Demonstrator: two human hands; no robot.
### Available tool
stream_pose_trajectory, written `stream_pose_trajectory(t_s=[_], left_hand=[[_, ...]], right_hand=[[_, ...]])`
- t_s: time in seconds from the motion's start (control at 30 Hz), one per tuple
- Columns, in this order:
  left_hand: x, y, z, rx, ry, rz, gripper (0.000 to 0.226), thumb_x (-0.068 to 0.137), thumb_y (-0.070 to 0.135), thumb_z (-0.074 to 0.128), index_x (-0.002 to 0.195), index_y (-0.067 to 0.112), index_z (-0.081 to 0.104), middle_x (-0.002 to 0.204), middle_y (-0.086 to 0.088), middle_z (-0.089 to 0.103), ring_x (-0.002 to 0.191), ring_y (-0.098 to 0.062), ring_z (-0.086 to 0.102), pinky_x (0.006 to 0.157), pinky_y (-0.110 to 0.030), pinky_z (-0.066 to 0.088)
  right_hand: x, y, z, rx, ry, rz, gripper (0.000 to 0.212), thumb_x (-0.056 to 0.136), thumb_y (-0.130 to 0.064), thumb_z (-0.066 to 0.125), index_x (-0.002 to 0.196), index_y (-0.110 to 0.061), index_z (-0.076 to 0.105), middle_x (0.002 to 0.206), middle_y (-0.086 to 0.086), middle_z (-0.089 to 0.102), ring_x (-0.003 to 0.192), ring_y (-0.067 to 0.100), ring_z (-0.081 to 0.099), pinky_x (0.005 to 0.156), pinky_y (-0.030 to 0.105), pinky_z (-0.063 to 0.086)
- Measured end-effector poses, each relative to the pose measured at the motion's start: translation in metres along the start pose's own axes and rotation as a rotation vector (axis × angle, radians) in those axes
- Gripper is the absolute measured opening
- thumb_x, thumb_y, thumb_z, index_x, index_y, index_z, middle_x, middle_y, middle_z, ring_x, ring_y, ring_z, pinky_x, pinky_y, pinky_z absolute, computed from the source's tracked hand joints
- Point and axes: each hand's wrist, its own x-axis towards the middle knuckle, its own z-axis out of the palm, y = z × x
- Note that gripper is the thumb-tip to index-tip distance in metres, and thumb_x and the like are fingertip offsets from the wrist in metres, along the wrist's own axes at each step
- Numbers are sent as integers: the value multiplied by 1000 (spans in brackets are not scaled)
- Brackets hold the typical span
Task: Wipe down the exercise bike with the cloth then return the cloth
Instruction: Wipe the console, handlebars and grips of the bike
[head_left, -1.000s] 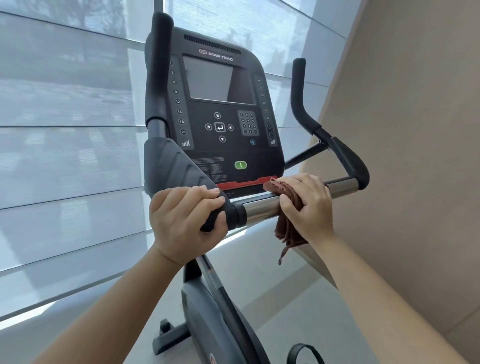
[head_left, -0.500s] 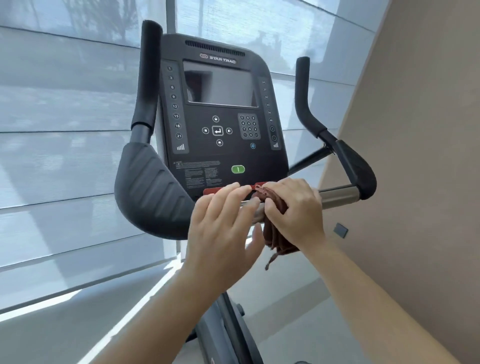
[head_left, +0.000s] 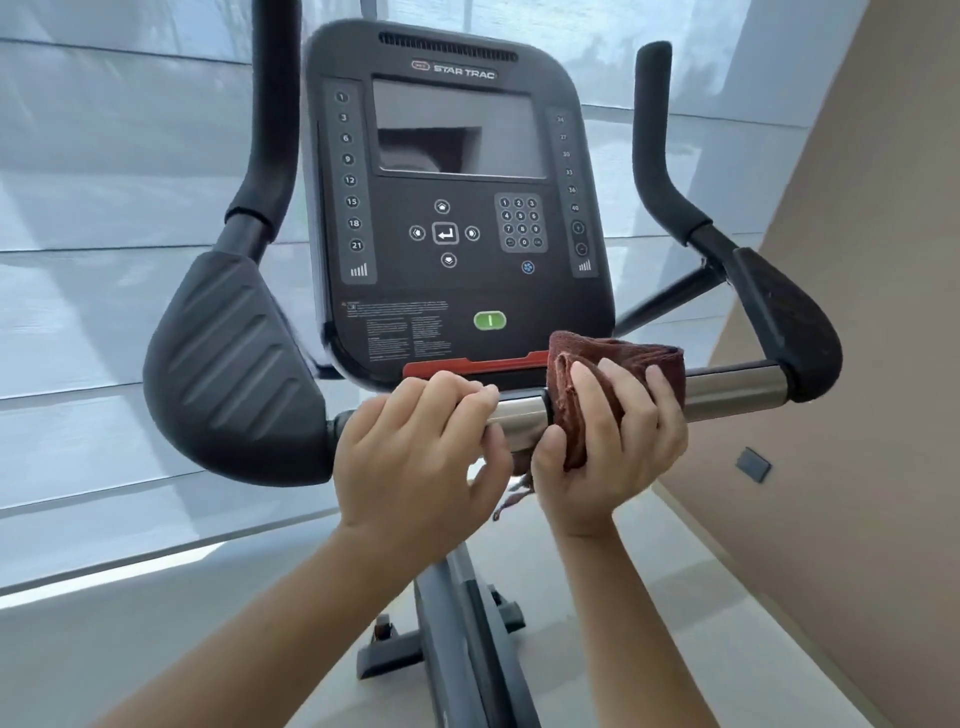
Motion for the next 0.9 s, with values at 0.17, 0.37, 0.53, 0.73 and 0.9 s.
stream_pose_trajectory(t_s=[0.17, 0.37, 0.53, 0.73, 0.9], left_hand=[[-1, 2, 3, 8, 22, 10, 17, 79, 19, 54, 78, 14, 71, 75, 3, 69, 60, -18, 58, 53, -28, 36], [-1, 4, 2, 15, -11, -24, 22, 81, 22, 49, 79, 15, 70, 76, 4, 68, 62, -19, 59, 55, -29, 37], [-2, 3, 0, 20, -37, -17, 21, 80, 21, 50, 83, 14, 70, 77, 3, 68, 64, -19, 58, 58, -28, 36], [0, 10, -6, -33, -107, -97, 20, 80, 21, 51, 84, 11, 69, 79, 1, 67, 70, -23, 57, 67, -29, 35], [12, 48, 1, -127, -149, -31, 24, 79, 27, 53, 91, 11, 67, 96, -4, 66, 92, -24, 52, 75, -35, 34]], right_hand=[[-4, 37, 4, -74, 83, -240, 40, 85, -45, 34, 99, -19, 61, 105, 5, 59, 105, 29, 52, 85, 44, 42], [-9, -20, 10, 66, 96, 91, 34, 87, -38, 34, 100, -22, 61, 105, 2, 59, 109, 29, 49, 89, 48, 42], [3, 22, -8, 8, -64, -185, 30, 82, -38, 43, 100, -22, 61, 101, 4, 69, 106, 27, 54, 83, 41, 41], [31, 98, -31, -23, -245, -82, 29, 83, -29, 45, 100, -13, 63, 98, 14, 69, 106, 32, 54, 86, 49, 46], [52, 113, -43, -38, -358, 78, 32, 79, -25, 46, 94, -9, 69, 95, 9, 69, 104, 30, 56, 84, 49, 45]])
